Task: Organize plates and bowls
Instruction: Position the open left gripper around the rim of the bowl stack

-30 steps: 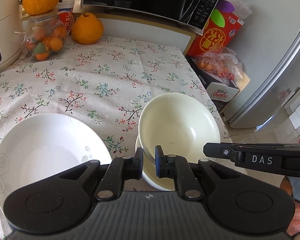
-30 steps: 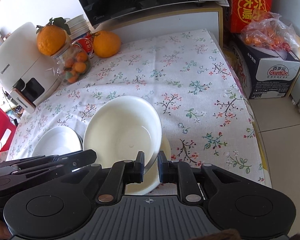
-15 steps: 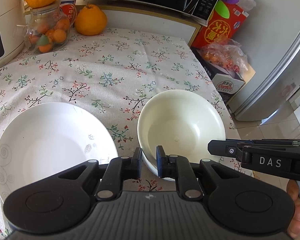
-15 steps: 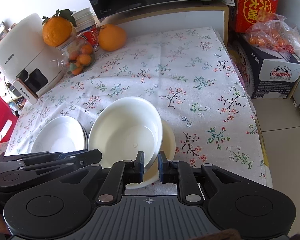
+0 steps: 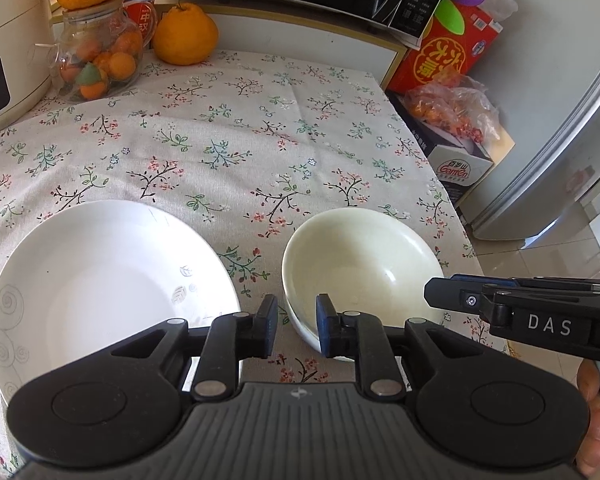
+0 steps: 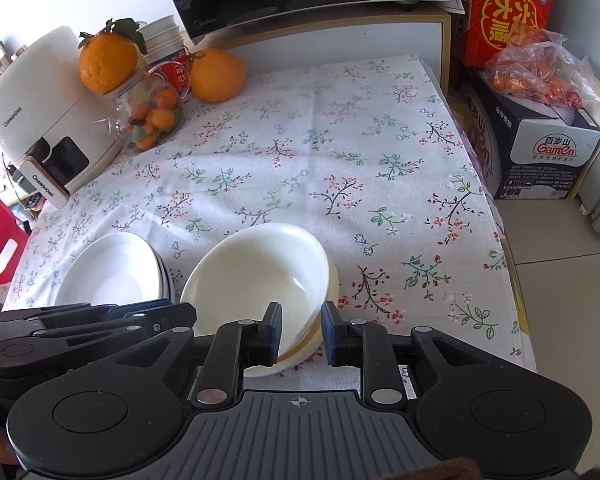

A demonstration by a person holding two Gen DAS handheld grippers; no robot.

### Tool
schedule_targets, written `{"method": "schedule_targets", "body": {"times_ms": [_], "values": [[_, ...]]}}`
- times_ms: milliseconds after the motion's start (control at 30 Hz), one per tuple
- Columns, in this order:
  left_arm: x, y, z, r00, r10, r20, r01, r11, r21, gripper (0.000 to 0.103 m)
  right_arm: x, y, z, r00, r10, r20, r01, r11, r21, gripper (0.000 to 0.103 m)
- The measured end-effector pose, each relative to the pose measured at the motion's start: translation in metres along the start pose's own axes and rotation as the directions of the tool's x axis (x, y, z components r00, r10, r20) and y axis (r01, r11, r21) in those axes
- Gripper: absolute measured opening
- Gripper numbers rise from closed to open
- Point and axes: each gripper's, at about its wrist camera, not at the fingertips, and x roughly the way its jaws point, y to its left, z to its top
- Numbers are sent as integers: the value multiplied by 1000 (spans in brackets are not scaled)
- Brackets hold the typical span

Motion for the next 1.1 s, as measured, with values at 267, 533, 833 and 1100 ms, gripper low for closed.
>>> {"method": "schedule_targets", "body": {"times_ms": [267,533,833,1100], "values": [[-1,0,0,1000,-3,4,3,1000,-16,20,0,-2,1,1000,0,4,0,1000,9,23],[-3,3,2,1000,-16,13,17,999,-30,22,0,-5,2,1000,-7,11,6,999,34,25],[1,11,9,998,-68,-7,67,993,-100,25,4,-20,6,1000,8,5,-9,990,140,36],[6,13,12,996,-92,-15,89,989,-116,30,12,-27,6,1000,15,-13,-12,981,195,36]]}}
